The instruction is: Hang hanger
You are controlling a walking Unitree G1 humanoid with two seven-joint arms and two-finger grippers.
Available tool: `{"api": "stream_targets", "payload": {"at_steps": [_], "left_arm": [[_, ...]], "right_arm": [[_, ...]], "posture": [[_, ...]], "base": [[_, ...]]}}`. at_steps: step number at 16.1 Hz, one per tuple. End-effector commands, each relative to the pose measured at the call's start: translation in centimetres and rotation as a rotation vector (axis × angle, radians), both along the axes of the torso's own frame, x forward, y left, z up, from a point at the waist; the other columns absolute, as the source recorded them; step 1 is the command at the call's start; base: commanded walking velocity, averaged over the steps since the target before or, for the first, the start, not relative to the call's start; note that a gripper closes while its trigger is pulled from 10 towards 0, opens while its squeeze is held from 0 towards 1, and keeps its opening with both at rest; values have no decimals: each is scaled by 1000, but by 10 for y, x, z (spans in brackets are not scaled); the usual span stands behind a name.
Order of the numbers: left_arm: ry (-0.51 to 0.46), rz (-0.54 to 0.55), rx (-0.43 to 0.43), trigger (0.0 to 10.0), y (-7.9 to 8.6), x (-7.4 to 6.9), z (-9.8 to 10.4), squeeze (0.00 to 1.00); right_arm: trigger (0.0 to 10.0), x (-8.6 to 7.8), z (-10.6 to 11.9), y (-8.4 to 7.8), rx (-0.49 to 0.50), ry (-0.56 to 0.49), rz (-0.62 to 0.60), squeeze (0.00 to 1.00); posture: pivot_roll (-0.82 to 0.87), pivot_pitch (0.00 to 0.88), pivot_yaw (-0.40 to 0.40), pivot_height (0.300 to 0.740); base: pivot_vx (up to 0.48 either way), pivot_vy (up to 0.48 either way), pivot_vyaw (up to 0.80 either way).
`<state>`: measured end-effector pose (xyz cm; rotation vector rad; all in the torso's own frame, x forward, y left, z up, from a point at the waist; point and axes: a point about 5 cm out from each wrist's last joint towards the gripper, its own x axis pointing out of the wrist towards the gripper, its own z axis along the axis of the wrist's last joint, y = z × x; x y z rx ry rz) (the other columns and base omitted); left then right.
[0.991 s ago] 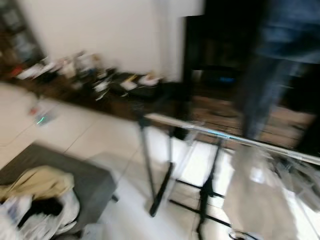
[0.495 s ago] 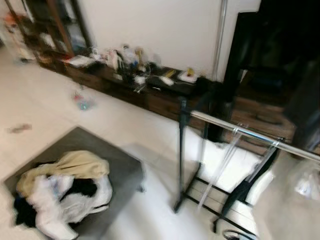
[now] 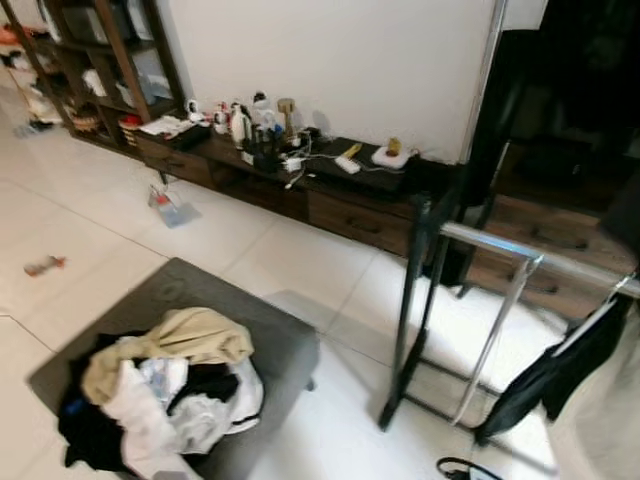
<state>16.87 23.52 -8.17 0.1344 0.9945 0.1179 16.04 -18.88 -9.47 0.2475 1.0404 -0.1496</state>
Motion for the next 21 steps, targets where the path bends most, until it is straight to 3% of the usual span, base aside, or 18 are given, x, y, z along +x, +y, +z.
{"api": "stream_targets", "payload": {"at_steps": [1,18,21], "left_arm": [[25,-23,-4,10000,-4,-5,-3,0],[22,-18,-14,10000,-8,-1,-3,0],[20,-34,-7,10000,-10,-4,-4,0]], "right_arm": [[10000,-6,-2,-5,-8,17,-22,0],[10000,1,1,-4,-8,0,-31,0],[10000,0,1,-6,-14,4,-39,0]], "posture": [[-3,64,48,740],[3,65,37,740],[1,64,37,740]], "base": [[0,480,0],[0,480,0],[0,123,0]]}}
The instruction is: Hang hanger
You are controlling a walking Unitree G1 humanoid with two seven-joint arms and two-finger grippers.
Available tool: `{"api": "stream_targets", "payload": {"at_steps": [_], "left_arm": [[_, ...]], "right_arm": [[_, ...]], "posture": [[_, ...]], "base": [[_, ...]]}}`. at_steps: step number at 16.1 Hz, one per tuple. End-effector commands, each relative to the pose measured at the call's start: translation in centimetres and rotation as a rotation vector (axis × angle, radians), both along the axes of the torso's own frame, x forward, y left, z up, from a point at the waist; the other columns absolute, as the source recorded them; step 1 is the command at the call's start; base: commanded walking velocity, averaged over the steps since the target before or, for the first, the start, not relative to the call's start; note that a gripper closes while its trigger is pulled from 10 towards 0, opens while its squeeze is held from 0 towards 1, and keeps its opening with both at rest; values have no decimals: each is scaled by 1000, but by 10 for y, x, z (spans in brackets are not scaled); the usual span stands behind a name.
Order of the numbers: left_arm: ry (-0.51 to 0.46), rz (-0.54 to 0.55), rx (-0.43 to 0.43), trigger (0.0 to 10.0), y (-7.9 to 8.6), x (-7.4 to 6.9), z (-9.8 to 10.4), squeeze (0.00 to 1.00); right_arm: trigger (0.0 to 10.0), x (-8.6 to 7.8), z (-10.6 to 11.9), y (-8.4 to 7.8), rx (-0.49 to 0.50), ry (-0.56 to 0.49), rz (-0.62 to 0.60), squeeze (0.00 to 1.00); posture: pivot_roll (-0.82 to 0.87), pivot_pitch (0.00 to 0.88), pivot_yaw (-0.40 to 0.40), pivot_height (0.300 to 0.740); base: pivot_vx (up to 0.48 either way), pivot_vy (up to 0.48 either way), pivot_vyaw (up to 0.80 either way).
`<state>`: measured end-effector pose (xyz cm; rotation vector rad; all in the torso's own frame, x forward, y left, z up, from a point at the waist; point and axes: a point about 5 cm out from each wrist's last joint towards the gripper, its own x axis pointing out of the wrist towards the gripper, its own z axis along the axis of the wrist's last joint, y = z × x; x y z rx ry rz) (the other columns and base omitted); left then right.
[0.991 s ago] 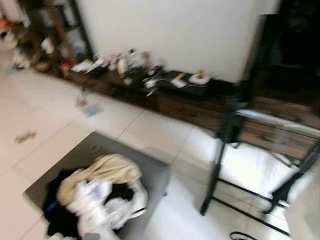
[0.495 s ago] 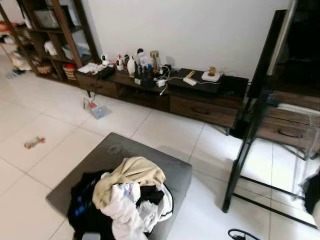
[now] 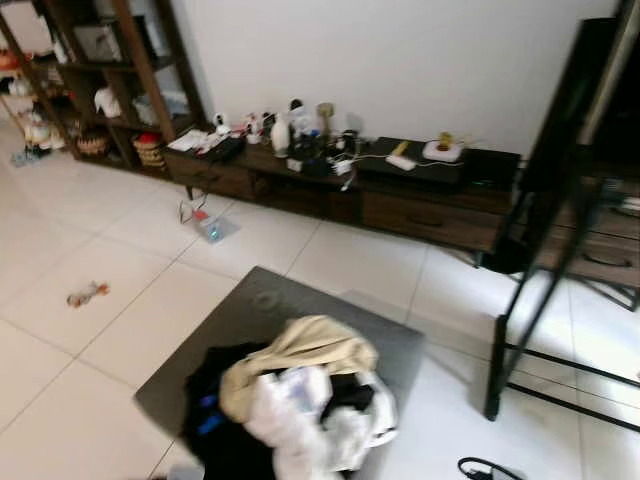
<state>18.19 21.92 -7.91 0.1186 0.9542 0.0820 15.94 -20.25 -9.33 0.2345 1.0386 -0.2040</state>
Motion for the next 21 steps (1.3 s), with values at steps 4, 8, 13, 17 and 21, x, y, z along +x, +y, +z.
{"api": "stream_targets", "payload": {"at_steps": [4,8,13,17,21], "left_arm": [[56,2,16,10000,5,-17,-7,0],[62,-10,6,10000,1,-19,-8,0],[67,-22,10,10000,0,-19,-9,0],[65,-37,20,10000,0,-19,-9,0],[62,-34,18,10000,1,-19,-9,0]], "right_arm": [[10000,1,-1,7,20,1,-4,0],[10000,1,-1,7,20,0,-6,0],[10000,1,-1,7,13,8,-5,0],[10000,1,-1,7,5,17,8,0],[10000,-2,-2,6,-2,26,5,0]], "posture": [[3,63,39,740],[0,58,43,740],[-1,43,44,740],[1,40,42,740],[3,42,43,740]], "base": [[0,0,0],[0,199,0],[0,480,0],[0,75,-311],[0,0,-781]]}}
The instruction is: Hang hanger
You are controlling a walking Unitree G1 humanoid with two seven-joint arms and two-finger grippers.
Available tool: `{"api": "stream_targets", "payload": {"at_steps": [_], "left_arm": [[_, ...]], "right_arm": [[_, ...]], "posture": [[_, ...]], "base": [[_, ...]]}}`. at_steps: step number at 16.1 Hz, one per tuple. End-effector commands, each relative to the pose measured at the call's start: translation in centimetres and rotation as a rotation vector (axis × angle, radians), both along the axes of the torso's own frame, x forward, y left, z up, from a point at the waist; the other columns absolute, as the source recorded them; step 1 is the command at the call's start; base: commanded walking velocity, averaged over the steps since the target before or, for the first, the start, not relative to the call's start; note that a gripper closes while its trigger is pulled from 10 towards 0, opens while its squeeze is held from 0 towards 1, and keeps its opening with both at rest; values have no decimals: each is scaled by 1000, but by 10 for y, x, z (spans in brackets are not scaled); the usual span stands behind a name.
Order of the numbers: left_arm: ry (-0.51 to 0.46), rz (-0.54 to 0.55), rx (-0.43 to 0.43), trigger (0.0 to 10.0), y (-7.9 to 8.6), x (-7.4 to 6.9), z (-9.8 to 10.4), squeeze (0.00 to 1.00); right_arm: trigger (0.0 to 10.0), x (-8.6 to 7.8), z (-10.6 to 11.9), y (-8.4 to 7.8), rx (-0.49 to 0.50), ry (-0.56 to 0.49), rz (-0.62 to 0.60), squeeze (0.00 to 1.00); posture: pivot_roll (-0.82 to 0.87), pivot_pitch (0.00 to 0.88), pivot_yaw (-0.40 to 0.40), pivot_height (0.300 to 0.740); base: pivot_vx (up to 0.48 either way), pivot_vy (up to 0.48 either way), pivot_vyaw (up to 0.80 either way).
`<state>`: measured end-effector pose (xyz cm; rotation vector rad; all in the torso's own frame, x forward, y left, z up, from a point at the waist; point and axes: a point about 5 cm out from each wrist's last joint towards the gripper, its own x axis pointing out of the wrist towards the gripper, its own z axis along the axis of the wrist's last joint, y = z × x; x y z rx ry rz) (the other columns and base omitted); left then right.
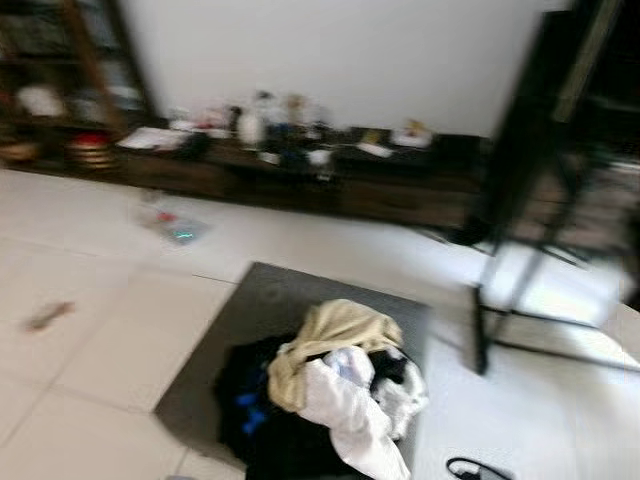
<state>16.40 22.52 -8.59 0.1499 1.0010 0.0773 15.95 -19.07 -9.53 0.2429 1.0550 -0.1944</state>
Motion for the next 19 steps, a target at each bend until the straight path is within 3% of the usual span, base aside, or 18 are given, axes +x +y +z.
{"api": "stream_targets", "payload": {"at_steps": [1,4,19], "left_arm": [[13,-19,-6,10000,-5,-2,-2,0],[12,-16,-7,10000,-5,-2,-2,0],[16,-16,-3,10000,-4,-2,-2,0]], "right_arm": [[10000,-3,0,-6,-16,13,0,0],[10000,-4,-1,-6,-13,9,-5,0],[10000,-3,0,-6,-2,-5,-18,0]], "posture": [[3,42,43,740],[2,45,45,740],[5,50,43,740]], "base": [[0,0,-775],[0,0,-504],[0,480,0]]}}
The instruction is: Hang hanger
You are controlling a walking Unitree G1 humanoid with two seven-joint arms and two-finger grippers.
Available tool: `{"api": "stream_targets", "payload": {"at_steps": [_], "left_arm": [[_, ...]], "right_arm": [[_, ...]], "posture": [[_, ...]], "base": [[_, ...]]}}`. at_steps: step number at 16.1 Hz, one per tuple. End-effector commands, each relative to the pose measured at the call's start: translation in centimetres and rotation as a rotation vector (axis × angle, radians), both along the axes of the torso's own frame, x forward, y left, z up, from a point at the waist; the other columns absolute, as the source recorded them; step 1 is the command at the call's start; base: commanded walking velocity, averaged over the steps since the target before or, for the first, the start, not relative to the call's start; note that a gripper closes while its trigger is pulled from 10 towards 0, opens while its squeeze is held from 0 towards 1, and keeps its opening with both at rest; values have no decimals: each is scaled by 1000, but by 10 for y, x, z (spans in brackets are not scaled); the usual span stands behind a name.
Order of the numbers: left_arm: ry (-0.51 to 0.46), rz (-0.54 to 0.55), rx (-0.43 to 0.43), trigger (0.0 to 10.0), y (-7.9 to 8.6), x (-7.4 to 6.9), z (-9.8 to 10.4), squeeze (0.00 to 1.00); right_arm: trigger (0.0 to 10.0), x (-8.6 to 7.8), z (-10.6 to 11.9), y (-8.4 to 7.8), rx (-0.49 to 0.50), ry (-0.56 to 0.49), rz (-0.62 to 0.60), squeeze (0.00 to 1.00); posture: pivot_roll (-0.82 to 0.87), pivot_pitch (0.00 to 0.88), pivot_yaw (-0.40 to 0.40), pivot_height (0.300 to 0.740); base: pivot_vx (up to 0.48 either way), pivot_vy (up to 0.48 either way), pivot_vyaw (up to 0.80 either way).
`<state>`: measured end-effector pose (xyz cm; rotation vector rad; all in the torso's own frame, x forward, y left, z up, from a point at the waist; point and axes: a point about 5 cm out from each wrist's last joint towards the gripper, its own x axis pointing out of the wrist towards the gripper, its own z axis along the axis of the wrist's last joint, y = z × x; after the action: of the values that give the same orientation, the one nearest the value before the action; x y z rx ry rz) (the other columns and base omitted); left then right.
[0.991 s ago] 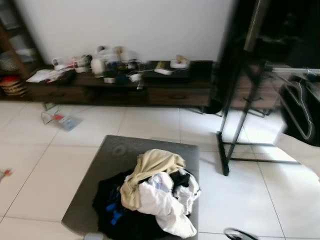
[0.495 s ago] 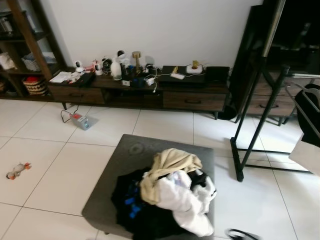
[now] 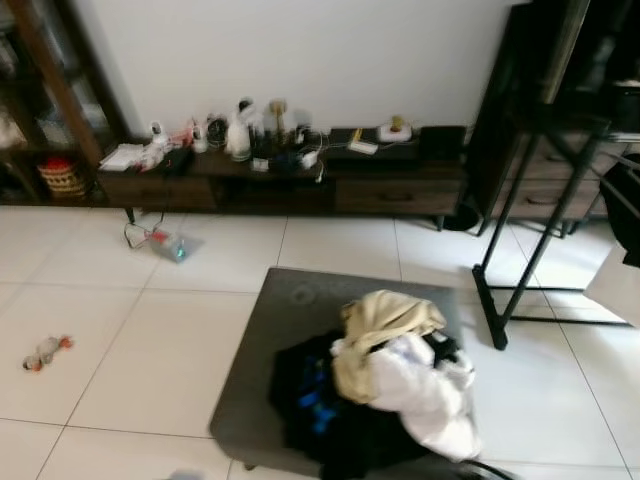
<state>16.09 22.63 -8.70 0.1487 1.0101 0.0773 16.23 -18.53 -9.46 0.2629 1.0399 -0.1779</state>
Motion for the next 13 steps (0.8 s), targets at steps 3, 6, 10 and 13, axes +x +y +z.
{"api": "stream_targets", "payload": {"at_steps": [3,6,10,13], "left_arm": [[6,-16,1,10000,-5,1,-1,0],[-8,-8,4,10000,-2,1,0,0],[2,-21,-2,10000,-2,-1,-1,0],[10,-24,0,10000,-2,-2,-1,0]], "right_arm": [[10000,-5,0,-11,-19,3,-23,0],[10000,-4,0,-10,-19,0,-20,0],[10000,-3,0,-10,-27,-3,-18,0],[10000,-2,1,-11,-28,-7,-23,0]], "posture": [[5,53,44,740],[5,55,44,740],[4,55,44,740],[6,51,43,740]], "base": [[0,415,0],[0,0,0],[0,0,0],[0,0,0]]}}
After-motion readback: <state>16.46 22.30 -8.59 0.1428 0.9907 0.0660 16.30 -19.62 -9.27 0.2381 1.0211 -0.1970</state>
